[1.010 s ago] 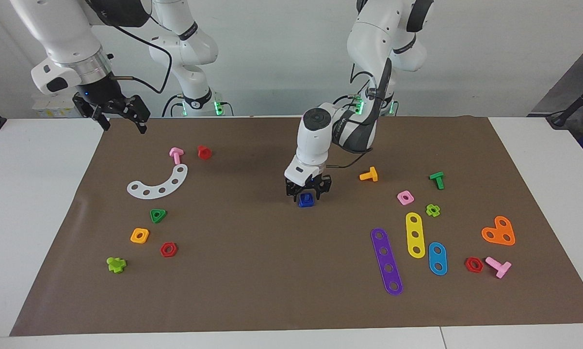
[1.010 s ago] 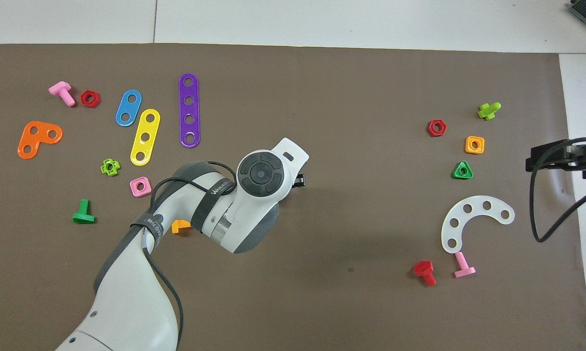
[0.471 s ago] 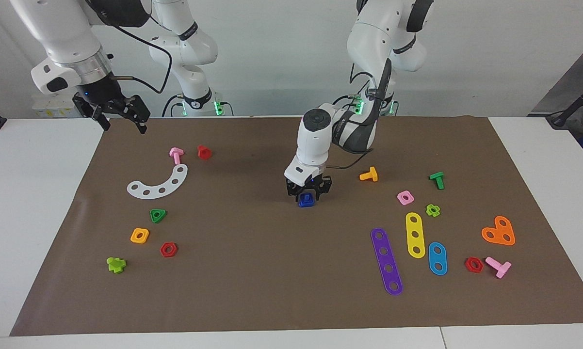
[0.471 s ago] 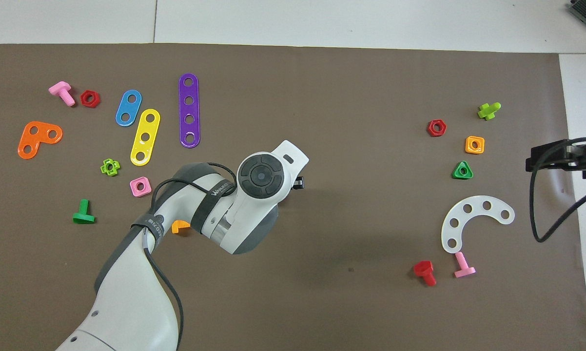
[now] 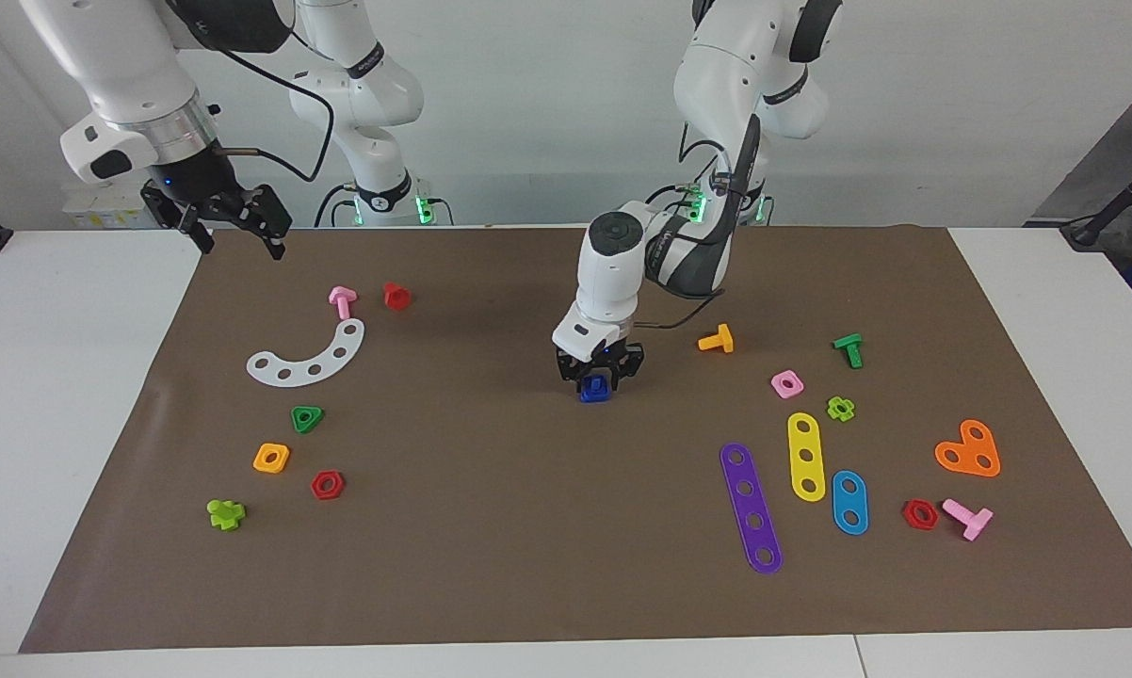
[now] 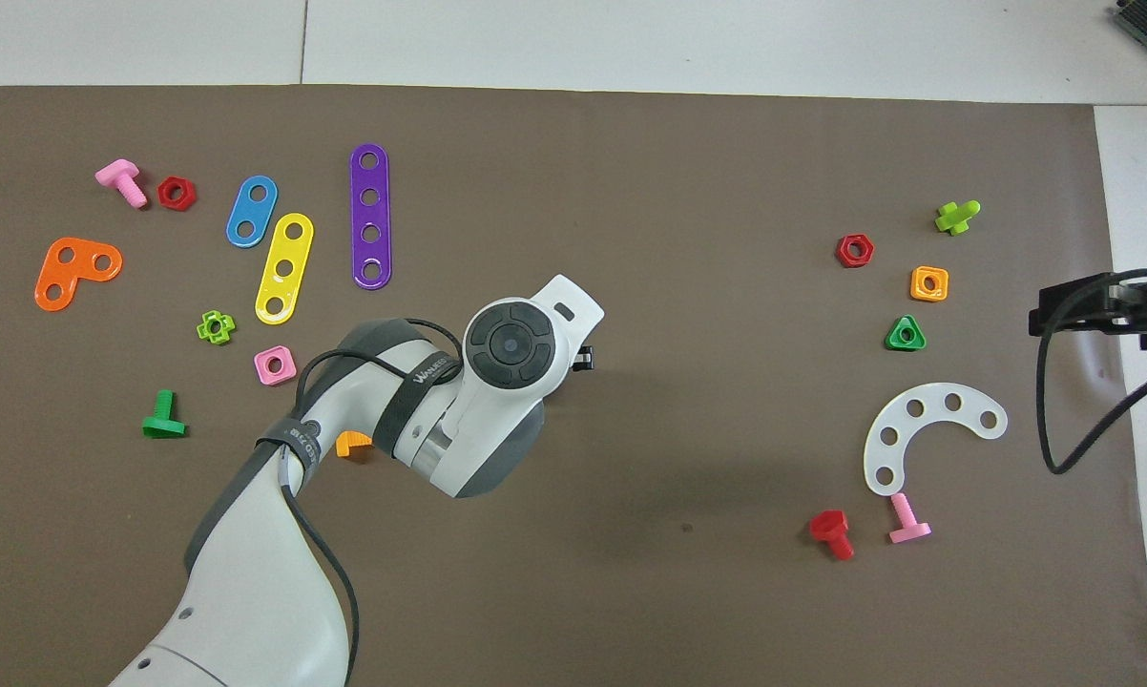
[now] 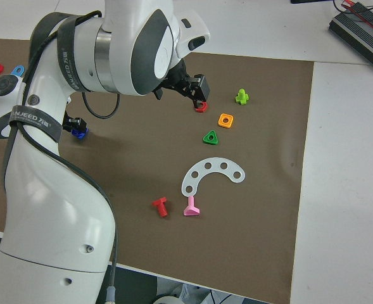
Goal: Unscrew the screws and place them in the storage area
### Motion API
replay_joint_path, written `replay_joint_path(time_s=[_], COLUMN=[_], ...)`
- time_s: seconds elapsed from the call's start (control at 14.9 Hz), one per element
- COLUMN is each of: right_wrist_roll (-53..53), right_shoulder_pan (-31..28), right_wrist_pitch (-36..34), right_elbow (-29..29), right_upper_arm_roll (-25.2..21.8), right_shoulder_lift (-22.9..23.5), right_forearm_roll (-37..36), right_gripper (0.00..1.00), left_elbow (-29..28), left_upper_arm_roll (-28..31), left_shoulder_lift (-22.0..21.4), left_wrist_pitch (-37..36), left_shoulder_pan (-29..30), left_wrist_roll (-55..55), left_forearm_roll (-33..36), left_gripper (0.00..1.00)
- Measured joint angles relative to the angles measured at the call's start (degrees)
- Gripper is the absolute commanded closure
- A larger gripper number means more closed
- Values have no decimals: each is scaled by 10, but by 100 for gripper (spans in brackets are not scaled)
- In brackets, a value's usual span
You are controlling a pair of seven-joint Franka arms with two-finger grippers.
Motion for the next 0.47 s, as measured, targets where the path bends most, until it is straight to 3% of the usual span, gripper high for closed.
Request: replay_joint_path(time_s=[0.47], right_wrist_roll=[0], right_shoulder_pan=[0], right_wrist_pitch=[0], right_elbow=[0], right_upper_arm_roll=[0], right_shoulder_lift=[0], right_forearm_roll=[0], right_gripper=[0], left_elbow=[0], left_upper_arm_roll=[1], left_shoulder_lift=[0], left_wrist_pitch=[0], left_shoulder_pan=[0], left_wrist_roll=[1], left_forearm_roll=[0], left_gripper=[56])
